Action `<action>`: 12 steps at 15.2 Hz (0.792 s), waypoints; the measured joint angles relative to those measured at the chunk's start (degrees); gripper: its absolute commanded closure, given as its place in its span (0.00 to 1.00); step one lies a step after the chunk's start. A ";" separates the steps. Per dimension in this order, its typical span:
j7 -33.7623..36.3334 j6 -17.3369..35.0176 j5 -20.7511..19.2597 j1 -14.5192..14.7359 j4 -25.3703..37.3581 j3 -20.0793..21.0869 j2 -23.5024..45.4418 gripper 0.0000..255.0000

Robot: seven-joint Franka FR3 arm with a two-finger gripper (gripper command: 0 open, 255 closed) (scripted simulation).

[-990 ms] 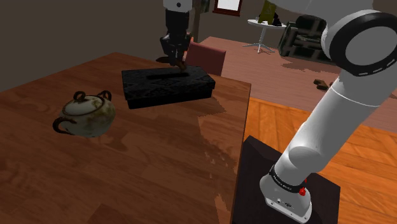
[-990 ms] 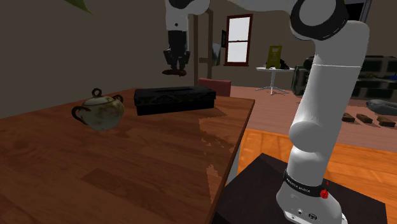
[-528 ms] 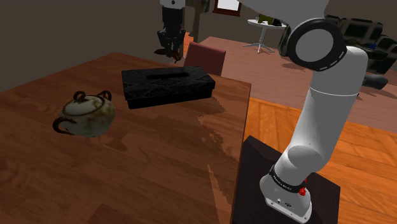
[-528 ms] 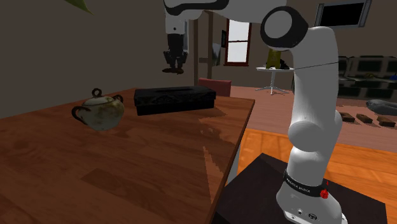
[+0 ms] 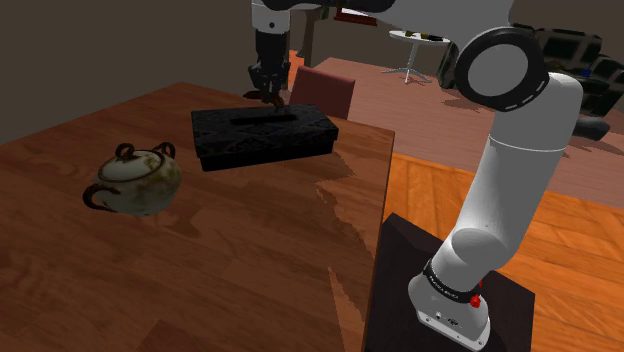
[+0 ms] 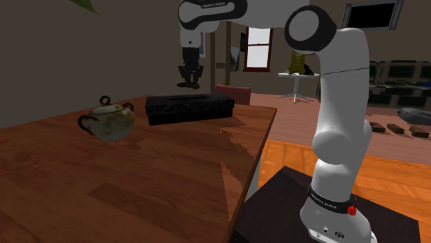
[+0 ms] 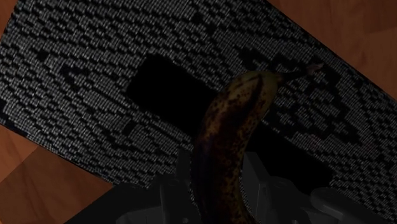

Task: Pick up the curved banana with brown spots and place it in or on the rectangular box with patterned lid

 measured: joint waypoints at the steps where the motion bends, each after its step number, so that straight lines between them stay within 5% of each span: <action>1: 0.07 0.77 0.09 -0.01 -1.12 0.02 -0.35 1.00; 12: -0.04 5.24 0.33 -0.29 -6.39 -0.06 -1.22 1.00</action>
